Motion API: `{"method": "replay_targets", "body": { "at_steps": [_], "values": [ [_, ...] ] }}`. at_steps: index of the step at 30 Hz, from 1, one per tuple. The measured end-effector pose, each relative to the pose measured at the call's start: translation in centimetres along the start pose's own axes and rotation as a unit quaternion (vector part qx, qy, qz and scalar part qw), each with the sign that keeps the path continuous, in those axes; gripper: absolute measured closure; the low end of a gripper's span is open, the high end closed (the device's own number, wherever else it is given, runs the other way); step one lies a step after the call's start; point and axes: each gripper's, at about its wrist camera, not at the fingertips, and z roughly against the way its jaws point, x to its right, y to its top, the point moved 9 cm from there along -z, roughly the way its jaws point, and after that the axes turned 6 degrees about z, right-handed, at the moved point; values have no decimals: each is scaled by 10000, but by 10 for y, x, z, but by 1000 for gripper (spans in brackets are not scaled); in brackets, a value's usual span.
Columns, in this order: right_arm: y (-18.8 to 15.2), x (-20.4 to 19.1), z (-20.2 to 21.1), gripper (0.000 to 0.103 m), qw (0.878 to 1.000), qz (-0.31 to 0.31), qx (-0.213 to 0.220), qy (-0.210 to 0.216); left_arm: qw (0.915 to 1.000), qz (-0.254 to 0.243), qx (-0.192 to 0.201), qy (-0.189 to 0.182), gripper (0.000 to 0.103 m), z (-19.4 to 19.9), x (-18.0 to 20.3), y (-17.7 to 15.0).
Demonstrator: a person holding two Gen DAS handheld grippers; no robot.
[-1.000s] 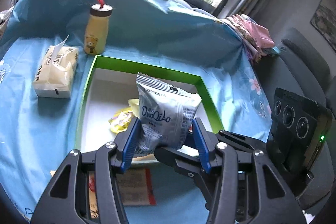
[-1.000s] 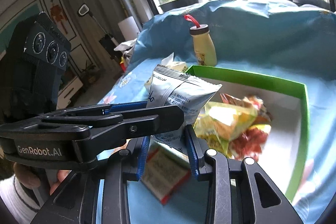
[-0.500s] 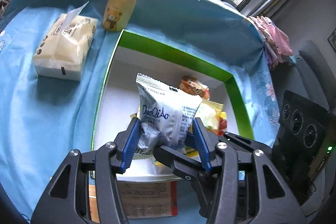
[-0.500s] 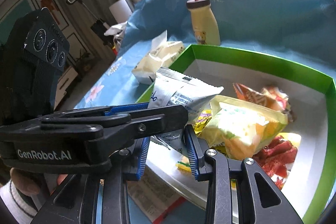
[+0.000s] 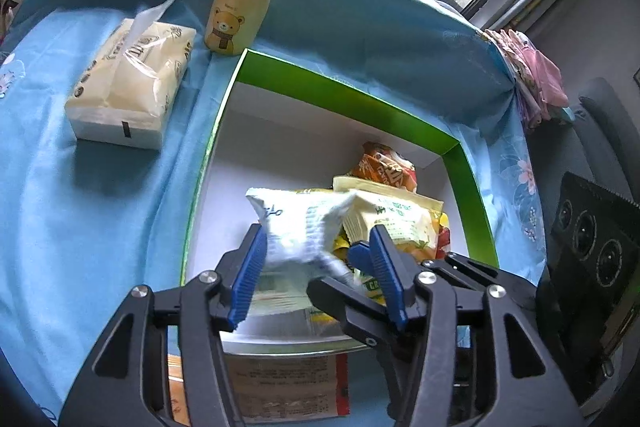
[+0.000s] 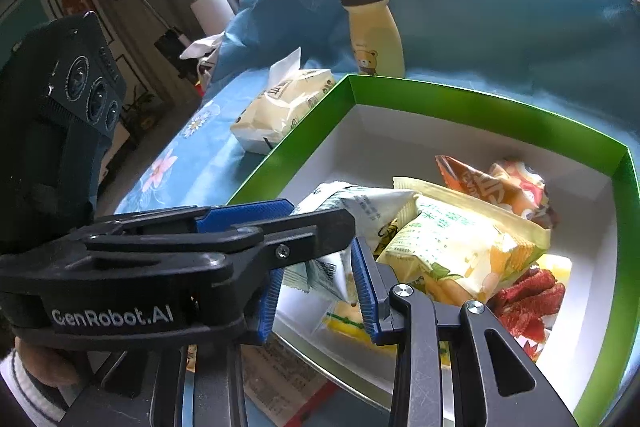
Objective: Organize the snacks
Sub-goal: 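Raise the open left gripper out of the box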
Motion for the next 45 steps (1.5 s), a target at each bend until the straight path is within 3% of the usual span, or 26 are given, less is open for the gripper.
{"method": "replay_targets", "body": {
  "at_steps": [2, 6, 8, 12, 17, 20, 29, 45],
  "values": [
    [-1, 1, 2, 67, 10000, 3, 3, -31, 10000, -3, 37, -5, 39, 3, 1, 1],
    [-2, 2, 9, 66, 9999, 1, 55, -86, 9999, -35, 129, 27, 36, 10, 2, 4],
    [-2, 2, 14, 63, 9999, -4, 106, -104, 9998, -40, 162, 46, 27, 14, 3, 5],
    [-4, 4, 26, 54, 9996, -40, 199, -185, 9997, -42, 235, 57, 25, 22, 3, 5],
    [-10, 5, 40, 52, 9990, -49, 267, -345, 9994, -120, 310, 88, 16, 32, 9, 0],
    [-14, 8, 50, 45, 9977, -54, 322, -590, 9991, -235, 327, 110, 16, 37, 15, -5],
    [-28, 19, 96, 36, 9862, -64, 539, -1564, 9977, -438, 408, 322, 15, 49, 22, -26],
    [-51, 15, 148, 33, 9797, -312, 732, -1838, 9955, -660, 521, 432, 13, 79, 42, -54]
  ]
}}
